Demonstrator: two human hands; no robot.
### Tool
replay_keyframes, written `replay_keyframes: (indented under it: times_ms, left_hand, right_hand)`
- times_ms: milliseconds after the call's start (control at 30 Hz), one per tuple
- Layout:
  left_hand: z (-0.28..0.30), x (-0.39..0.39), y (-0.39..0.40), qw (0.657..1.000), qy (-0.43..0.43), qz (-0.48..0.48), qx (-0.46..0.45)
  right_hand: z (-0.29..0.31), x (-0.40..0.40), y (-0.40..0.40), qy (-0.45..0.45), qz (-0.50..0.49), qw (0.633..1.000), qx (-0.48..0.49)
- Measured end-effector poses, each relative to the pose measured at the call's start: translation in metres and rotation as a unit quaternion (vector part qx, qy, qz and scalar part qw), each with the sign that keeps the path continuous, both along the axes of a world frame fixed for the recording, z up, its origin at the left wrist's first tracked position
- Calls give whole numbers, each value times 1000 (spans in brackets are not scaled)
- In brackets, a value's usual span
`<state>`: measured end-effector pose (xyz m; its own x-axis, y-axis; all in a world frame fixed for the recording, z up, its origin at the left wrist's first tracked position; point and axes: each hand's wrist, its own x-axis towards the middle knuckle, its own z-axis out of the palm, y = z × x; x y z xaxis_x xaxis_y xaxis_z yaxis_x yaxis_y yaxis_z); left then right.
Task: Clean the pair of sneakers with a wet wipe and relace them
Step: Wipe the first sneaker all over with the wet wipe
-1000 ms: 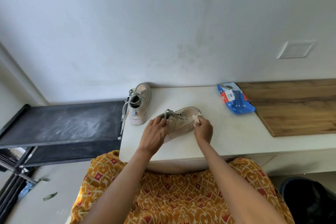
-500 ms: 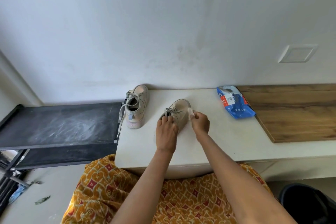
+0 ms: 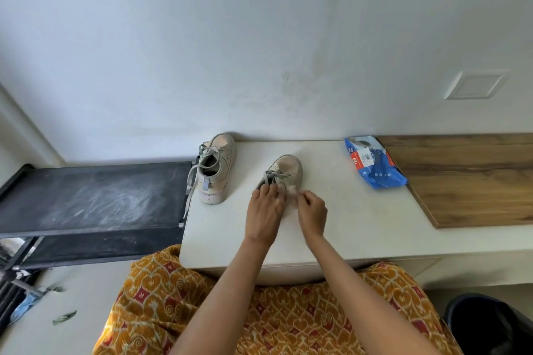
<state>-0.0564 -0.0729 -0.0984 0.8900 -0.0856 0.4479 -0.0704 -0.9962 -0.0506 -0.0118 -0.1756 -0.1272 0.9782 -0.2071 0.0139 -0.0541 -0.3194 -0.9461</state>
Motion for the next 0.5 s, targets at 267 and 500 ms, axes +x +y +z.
replay_keyframes:
  times_ms: [267, 500]
  left_hand:
    - [-11, -15, 16, 996, -31, -77, -20]
    - [-16, -18, 15, 994, -40, -88, -43]
  right_hand:
    - [-1, 28, 23, 46, 24, 996, -70]
    - [-6, -3, 8, -23, 14, 997, -71]
